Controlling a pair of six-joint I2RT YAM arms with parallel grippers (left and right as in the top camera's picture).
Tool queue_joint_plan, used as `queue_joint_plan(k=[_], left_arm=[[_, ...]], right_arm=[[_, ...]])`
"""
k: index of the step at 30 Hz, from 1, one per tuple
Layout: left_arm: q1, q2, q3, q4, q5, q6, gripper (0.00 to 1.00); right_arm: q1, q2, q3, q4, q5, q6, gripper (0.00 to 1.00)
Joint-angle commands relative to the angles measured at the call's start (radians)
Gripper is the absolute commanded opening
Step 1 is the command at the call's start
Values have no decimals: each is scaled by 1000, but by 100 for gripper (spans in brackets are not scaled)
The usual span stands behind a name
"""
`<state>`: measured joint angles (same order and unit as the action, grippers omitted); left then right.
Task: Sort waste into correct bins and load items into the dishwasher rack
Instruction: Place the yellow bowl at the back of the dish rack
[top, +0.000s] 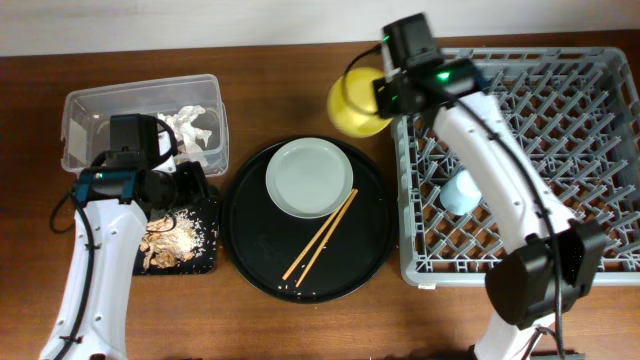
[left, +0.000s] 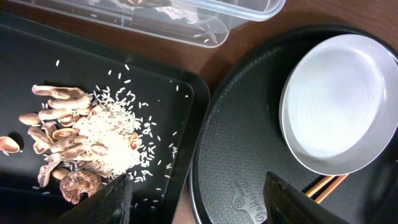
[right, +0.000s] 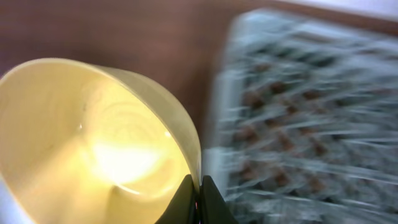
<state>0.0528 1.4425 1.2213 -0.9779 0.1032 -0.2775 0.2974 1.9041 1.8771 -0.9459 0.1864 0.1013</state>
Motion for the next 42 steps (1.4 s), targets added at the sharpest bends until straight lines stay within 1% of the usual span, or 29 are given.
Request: queue_joint_plan(k=[1,4,5,9,11,17,25,26,27,28,29,30,31,34,38,42], left_arm=[[2,-9,3,19,-7,-10,67],[2,-9,3,36,-7,-10,67],[2,-9,3,41,-7,-10,67],[2,-9,3,47,-7,-10,67],[2,-9,3,50,-7,-10,67],[2,-9,3,50,-7,-10,67],[2,-9,3,50,-2,-10,67],[2,-9,3,50,-2,-10,67],[2,-9,3,50,-3,-10,67],[2,-9,3,50,-2,-10,67],[2,-9,3,50,-2,-10,67],[2,-9,3,50,-2,-10,67],[2,-9,3,50,-2,-10,67],[2,-9,3,50,-2,-10,67],[2,-9,3,50,-2,-10,67],[2,-9,3,50,-3,-10,67]], right_arm=[[-68,-13,24,48,476,-62,4],[-128,2,24,148,835,-64,4],[-151,10,23,164,860,-64,4],[-264,105,19,195,867,-64,4],[-285,152,19,195,866,-64,4],[-258,264,18,163,835,-63,4],[-219,269,11,124,814,-63,4],[-219,269,11,122,827,-60,4],[-219,269,11,124,888,-50,4],[-219,269,11,127,993,0,4],[-219,269,11,140,1063,16,4],[-219,269,11,151,1078,18,4],[-219,269,11,153,1077,37,4],[-218,273,11,150,983,39,4],[-190,298,9,141,957,38,4],[-154,312,8,97,883,40,4]])
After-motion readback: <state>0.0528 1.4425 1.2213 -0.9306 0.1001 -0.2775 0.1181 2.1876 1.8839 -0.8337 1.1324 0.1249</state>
